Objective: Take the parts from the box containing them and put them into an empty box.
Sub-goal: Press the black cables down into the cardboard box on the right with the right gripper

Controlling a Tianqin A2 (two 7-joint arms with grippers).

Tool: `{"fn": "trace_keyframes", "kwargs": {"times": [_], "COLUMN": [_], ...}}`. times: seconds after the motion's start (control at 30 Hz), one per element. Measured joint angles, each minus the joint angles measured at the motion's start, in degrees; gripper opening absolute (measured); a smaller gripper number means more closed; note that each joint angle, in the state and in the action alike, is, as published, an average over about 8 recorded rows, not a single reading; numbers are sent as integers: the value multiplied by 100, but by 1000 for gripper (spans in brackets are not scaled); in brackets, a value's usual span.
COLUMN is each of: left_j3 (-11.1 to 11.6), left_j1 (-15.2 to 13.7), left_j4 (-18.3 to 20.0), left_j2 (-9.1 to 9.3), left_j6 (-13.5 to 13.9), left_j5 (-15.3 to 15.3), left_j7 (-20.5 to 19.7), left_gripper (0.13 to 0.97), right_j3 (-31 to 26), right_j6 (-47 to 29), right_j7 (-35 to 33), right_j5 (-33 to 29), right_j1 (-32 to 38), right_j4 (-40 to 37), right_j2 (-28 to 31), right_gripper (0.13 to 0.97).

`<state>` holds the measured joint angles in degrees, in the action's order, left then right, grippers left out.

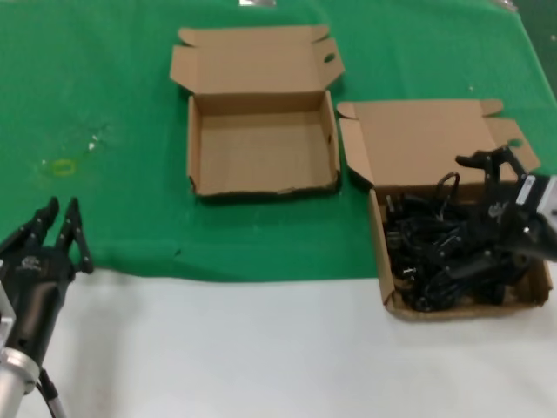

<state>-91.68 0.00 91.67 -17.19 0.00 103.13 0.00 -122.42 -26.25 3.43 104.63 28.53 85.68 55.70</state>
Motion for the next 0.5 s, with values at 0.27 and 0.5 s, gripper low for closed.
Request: {"fn": "trace_keyframes", "kwargs": {"times": [0.27, 0.5], "left_j3": [0, 0], "left_j1": [0, 0], "left_j4": [0, 0], "left_j2": [0, 0], "left_j6": [0, 0], "left_j5": [0, 0], "left_j7": [0, 0], "left_gripper": [200, 159], "right_j3": [-434, -641], "right_j6": [-2020, -3277], "right_j7": [-570, -1379], "right_j5": [-829, -1656], "right_j1": [1439, 2363], "right_j4": [-799, -1688], "right_j2": [28, -457], "right_gripper": [966, 966]}}
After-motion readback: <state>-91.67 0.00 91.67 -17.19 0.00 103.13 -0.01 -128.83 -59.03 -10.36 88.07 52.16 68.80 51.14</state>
